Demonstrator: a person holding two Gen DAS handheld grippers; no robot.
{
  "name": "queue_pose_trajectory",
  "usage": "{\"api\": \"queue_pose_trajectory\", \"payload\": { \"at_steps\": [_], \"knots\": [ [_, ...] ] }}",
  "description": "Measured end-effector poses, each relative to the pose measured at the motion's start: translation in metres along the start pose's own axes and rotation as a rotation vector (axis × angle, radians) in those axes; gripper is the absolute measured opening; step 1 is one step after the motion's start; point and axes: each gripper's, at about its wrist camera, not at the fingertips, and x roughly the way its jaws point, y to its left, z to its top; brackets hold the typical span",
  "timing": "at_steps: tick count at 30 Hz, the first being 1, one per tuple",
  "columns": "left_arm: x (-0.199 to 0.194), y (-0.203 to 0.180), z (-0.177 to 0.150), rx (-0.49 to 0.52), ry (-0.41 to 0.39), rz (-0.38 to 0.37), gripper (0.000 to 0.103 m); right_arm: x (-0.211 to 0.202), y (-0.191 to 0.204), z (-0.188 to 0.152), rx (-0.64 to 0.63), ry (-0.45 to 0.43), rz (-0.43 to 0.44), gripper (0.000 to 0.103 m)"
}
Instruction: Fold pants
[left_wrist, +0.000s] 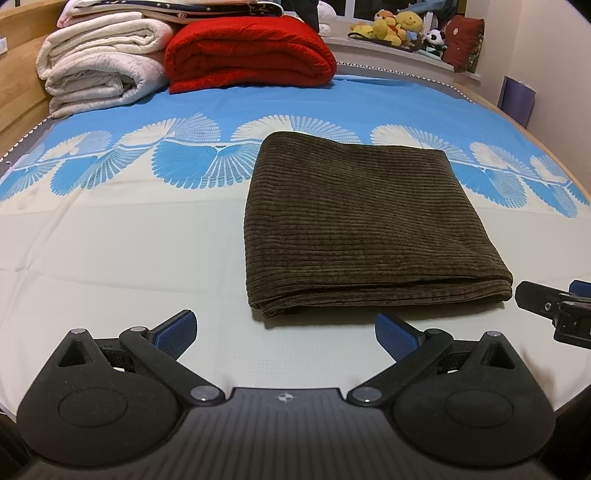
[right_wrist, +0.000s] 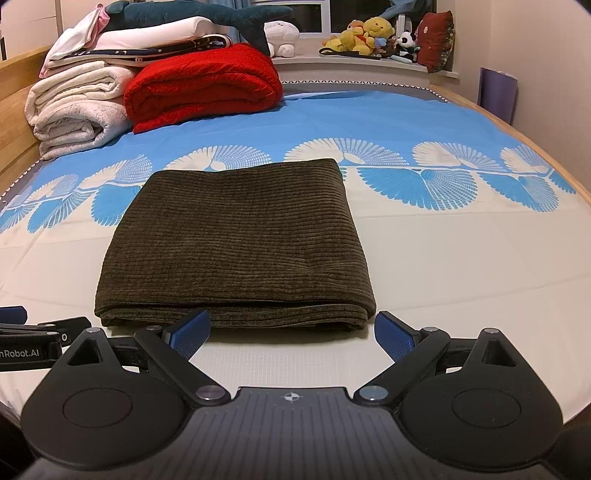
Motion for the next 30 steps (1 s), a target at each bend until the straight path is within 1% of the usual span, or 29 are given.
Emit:
{"api": "queue_pose_trajectory", "payload": {
  "at_steps": [21, 30],
  "knots": [
    [0.0008, 0.0000, -0.0002, 0.003, -0.003, -0.008, 0.103, 0.0000, 0.0004, 0.0000, 0.000, 0.000, 0.001, 0.096],
    [-0.0006, -0.0022, -0.0016, 0.026, -0.019, -0.023, 0.103, 0.0009, 0.0010, 0.0004, 0.002, -0.005, 0.005, 0.096]
  ]
}}
